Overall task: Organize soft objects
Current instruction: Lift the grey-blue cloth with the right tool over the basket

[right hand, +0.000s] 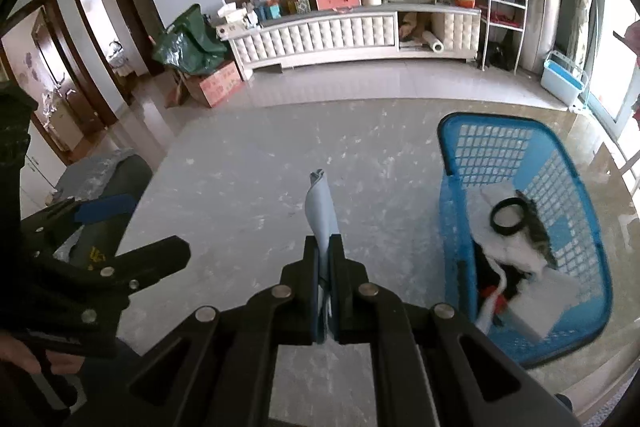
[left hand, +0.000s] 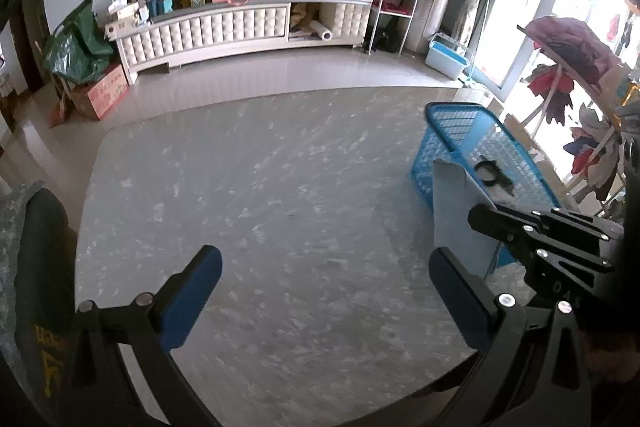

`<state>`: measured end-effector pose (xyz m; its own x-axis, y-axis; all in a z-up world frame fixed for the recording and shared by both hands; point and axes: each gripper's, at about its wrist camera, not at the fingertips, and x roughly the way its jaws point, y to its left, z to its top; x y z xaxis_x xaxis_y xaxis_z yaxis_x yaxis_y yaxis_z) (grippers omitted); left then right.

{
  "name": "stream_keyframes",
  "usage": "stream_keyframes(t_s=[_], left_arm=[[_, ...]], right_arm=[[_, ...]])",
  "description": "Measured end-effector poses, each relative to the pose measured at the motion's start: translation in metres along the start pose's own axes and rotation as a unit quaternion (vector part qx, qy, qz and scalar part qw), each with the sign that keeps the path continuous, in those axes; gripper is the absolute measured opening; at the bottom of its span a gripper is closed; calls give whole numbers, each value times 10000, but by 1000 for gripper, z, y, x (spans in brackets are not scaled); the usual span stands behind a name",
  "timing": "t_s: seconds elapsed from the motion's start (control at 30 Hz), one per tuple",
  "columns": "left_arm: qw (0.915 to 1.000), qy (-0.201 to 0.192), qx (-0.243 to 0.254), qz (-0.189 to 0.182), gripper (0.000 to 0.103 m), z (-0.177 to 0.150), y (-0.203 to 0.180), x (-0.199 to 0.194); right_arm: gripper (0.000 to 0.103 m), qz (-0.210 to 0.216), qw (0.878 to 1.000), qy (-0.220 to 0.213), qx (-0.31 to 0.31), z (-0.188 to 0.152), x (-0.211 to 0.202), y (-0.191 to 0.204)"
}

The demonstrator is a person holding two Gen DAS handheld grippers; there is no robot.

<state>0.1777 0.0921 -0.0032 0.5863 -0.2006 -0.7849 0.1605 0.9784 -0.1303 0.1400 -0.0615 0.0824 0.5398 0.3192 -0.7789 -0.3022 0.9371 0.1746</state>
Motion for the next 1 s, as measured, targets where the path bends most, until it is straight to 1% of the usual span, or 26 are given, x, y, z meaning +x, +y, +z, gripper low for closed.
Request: stream_keyframes(t_s=[0.17, 0.3, 0.47, 0.6, 0.77, 0.87, 1.0], left_arm=[[9999, -129, 87, 46, 103, -3, -25, -19], [9996, -194, 181, 70, 103, -2, -43, -29], [9989, -208, 411, 26, 103, 2, -70, -31], [9979, -181, 615, -5, 103, 8, -93, -26], [9965, -188, 796, -184, 103, 18, -122, -14], [9955, -128, 903, -267, 103, 21, -139, -3], [9941, -43, 1046, -272, 103, 24, -157, 11]], right_arm=[[4, 61, 9998, -179, -34, -7, -21, -3], [4, 64, 9994, -348, 43, -9, -31, -15], [4, 23, 9986, -474, 248, -13, -40, -32], [4, -71, 9976, -529, 441, -14, -41, -49], [4, -170, 9967, -536, 582, -16, -46, -68], [4, -237, 9961, -547, 654, -15, -48, -83], [4, -346, 9955, -512, 717, -16, -49, -94]])
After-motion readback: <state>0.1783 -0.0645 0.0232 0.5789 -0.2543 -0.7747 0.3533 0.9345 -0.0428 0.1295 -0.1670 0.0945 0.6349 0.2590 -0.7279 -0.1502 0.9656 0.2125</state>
